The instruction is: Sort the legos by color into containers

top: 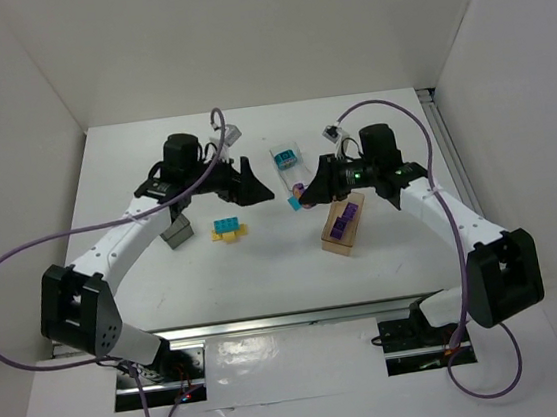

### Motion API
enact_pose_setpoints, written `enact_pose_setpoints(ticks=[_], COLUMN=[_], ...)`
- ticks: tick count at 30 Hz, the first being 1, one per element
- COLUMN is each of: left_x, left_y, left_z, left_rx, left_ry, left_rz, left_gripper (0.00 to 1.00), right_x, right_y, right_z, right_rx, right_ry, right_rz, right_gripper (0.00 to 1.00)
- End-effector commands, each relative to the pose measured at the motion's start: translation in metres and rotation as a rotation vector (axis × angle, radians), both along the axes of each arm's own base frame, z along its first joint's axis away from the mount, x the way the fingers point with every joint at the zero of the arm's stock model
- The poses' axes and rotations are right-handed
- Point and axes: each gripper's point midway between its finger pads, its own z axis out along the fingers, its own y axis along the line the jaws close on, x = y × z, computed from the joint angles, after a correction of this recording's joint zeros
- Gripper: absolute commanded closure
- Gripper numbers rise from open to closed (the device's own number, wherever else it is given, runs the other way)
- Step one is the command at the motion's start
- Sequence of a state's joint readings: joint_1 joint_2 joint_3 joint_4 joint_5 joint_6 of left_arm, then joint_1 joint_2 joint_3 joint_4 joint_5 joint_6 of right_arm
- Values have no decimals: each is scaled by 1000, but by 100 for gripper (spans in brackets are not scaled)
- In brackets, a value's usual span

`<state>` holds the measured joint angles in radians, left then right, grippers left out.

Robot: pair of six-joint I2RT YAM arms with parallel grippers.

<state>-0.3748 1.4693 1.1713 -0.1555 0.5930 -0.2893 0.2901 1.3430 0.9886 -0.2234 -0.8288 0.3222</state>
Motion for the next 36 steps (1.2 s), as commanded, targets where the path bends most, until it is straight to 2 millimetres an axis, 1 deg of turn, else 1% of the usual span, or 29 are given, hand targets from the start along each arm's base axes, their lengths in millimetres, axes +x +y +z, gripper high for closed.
enact_pose_setpoints(ticks=[1, 2, 3, 5, 6, 8, 9, 12, 13, 15, 16, 18, 19, 20, 22, 23, 24, 25, 27, 28, 29, 30, 31, 32, 35, 36], left_x=[-53, -63, -66, -69, -65, -65, -65, -54, -55, -55, -54, -56, -52, -53, -50, -51, -50, -50, -51, -50, -51, -51, -52, -51, -54, -52], left_y=[-32, -38, -38, -47, -48, -57, -57, -61, -61, -67, -67, -72, -72, -76, -77, -77, -77, -77, -78, -78, -78, -78, -78, -78, -77, -77], left_z=[25, 26, 25, 28, 26, 27, 27, 21, 18, 20, 21, 25, 20, 25, 23, 18, 21, 21, 23, 25, 25, 21, 19, 22, 19, 18], left_rx=[-195, -222, -234, -236, -234, -230, -230, -223, -226, -237, -239, -245, -237, -239, -232, -230, -232, -232, -240, -243, -247, -244, -241, -239, -232, -227], left_ry=[15, 30, 44, 22, 24, 18, 18, 32, 42, 57, 47, 35, 43, 31, 41, 55, 46, 46, 50, 35, 37, 55, 67, 60, 76, 74], left_rz=[-422, -481, -504, -519, -508, -522, -522, -512, -519, -540, -542, -552, -539, -550, -539, -547, -548, -548, -554, -555, -563, -561, -560, -562, -563, -554], left_gripper=[9, 9, 9, 9, 9, 9, 9, 9, 7, 7, 9, 15, 18, 21, 25, 28, 33, 42, 55, 74, 81, 85, 88, 88, 88, 91], right_x=[-9, -12, -12, -13, -14, -16, -18, -17, -22, -23, -23, -24, -24, -24, -25, -25, -25, -25, -24, -24, -24, -23, -23, -22, -21, -21], right_y=[9, 10, 10, 12, 12, 15, 15, 16, 18, 19, 19, 19, 19, 19, 19, 19, 19, 19, 19, 19, 19, 19, 19, 19, 20, 20], right_z=[24, 22, 22, 24, 24, 24, 25, 24, 22, 20, 20, 19, 19, 19, 20, 20, 20, 20, 19, 19, 19, 21, 21, 22, 25, 25], right_rx=[72, 81, 81, 90, 91, 92, 97, 102, 101, 104, 104, 102, 102, 102, 107, 107, 107, 107, 102, 102, 102, 107, 107, 109, 119, 119], right_ry=[-66, -52, -52, -56, -65, -64, -63, -61, -55, -44, -44, -35, -35, -35, -33, -33, -33, -33, -35, -35, -35, -35, -35, -44, -44, -44], right_rz=[79, 100, 100, 125, 136, 145, 154, 162, 182, 190, 191, 190, 190, 190, 198, 198, 198, 198, 190, 190, 190, 188, 188, 188, 182, 182], right_gripper=[100, 100, 100, 100, 100, 100, 100, 100, 100, 100, 100, 100, 100, 100, 100, 100, 100, 100, 100, 100, 100, 100, 100, 100, 100, 100])
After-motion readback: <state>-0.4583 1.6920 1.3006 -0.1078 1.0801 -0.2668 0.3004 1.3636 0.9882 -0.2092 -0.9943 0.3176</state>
